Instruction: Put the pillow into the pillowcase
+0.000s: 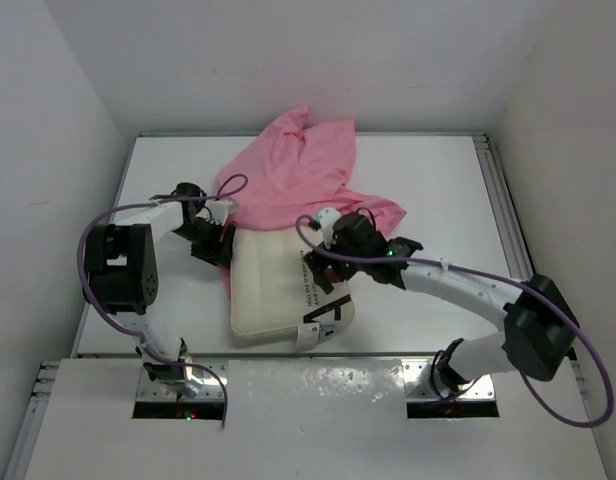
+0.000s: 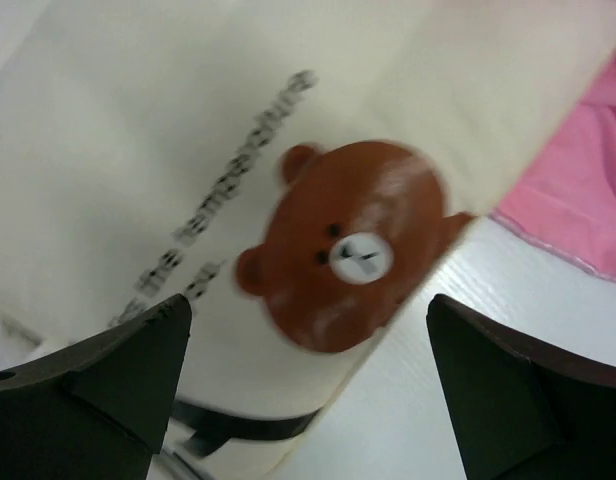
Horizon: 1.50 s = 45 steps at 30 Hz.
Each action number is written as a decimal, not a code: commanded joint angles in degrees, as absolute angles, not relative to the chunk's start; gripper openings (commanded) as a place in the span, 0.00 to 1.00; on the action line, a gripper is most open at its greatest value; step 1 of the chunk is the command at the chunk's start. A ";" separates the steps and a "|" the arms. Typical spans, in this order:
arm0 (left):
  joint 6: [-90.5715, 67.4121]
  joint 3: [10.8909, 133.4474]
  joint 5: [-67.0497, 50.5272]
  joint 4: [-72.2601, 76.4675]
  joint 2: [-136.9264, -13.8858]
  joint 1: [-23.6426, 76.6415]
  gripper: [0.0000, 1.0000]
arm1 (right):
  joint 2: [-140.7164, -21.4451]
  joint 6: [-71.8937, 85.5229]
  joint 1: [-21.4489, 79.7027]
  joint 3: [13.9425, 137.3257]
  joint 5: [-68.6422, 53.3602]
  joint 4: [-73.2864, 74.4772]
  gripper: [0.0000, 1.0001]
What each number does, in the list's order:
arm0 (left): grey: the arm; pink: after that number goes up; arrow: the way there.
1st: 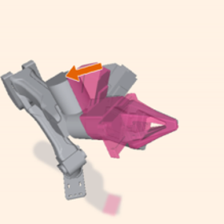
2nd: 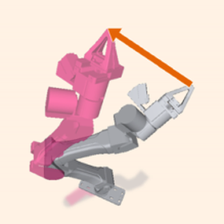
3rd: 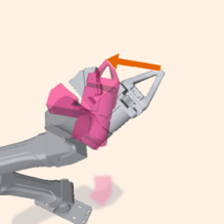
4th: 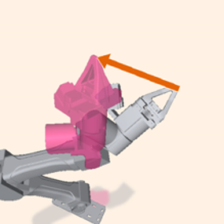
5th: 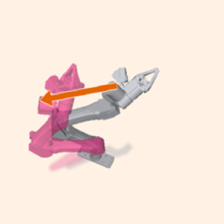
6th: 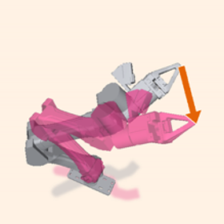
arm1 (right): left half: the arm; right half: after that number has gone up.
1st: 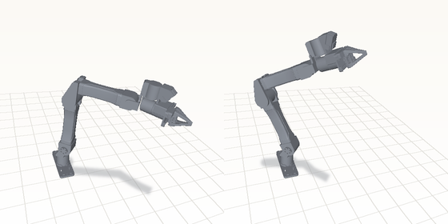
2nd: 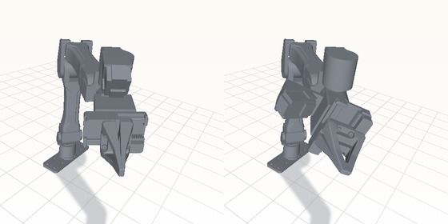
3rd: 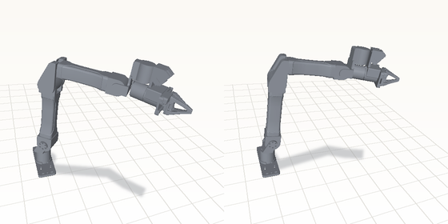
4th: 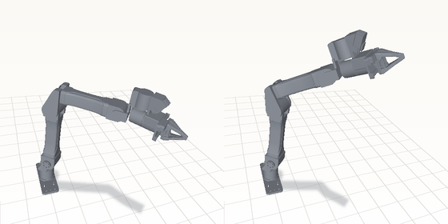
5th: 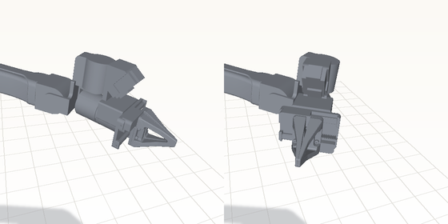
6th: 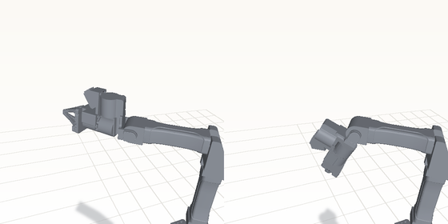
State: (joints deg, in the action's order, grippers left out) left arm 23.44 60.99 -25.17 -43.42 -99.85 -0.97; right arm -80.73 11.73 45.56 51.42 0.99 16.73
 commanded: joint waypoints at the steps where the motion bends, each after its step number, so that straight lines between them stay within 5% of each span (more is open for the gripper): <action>1: 22.15 60.38 -24.17 -39.12 -99.76 -0.62 0.52 | -74.11 0.54 51.92 47.03 2.21 9.52 0.99; 11: 24.60 68.63 -16.44 -44.29 -90.97 0.95 0.31 | -68.47 -23.10 55.99 38.87 -11.42 6.69 0.99; 14: 28.64 73.82 -18.80 -47.01 -88.86 3.51 0.39 | -67.50 -27.94 57.83 36.22 -13.18 3.96 0.99; 18: 30.94 75.24 -21.71 -41.96 -87.71 10.10 0.66 | -71.27 -31.72 62.39 38.40 -12.83 6.85 0.99; 21: 31.82 72.78 -20.14 -34.84 -89.90 13.87 0.74 | -73.73 -33.13 66.07 38.50 -10.74 3.19 0.99; 29: 27.77 71.72 -8.19 -21.81 -99.05 19.42 0.78 | -86.64 -27.18 73.56 35.60 7.61 -18.34 0.99; 31: 28.65 70.14 -3.44 -17.94 -100.02 20.30 0.71 | -90.50 -24.01 73.65 33.68 18.65 -28.00 0.99; 32: 29.17 69.44 -2.64 -16.10 -100.19 21.00 0.59 | -91.57 -23.39 73.48 32.71 22.29 -35.08 0.99; 34: 29.27 68.99 -3.24 -16.00 -100.19 21.62 0.37 | -94.20 -24.43 73.21 31.38 27.92 -38.57 0.89; 35: 29.09 69.69 -4.21 -17.74 -99.93 22.32 0.08 | -95.00 -25.04 73.30 31.64 30.73 -38.24 0.79; 36: 28.83 70.31 -6.48 -19.15 -99.76 22.76 0.00 | -95.71 -25.48 73.21 31.99 31.46 -37.01 0.70; 38: 28.65 72.14 -9.74 -23.63 -97.92 23.99 0.00 | -97.03 -26.45 72.86 33.92 31.47 -32.81 0.39; 39: 28.65 72.68 -13.15 -24.86 -96.78 24.52 0.00 | -97.03 -26.80 72.51 34.19 31.29 -32.87 0.10; 40: 29.00 72.95 -14.58 -26.70 -93.90 25.74 0.00 | -96.77 -26.98 72.16 33.75 32.25 -34.61 0.00; 45: 33.83 78.56 -20.99 -37.15 -89.56 30.32 0.00 | -96.59 -32.59 66.28 37.59 35.23 -44.11 0.00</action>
State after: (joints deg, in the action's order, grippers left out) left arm 31.64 72.69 -11.51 -29.45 -94.13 26.63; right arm -96.18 -28.88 70.74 33.26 27.18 -36.45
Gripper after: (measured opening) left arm 0.007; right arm 0.044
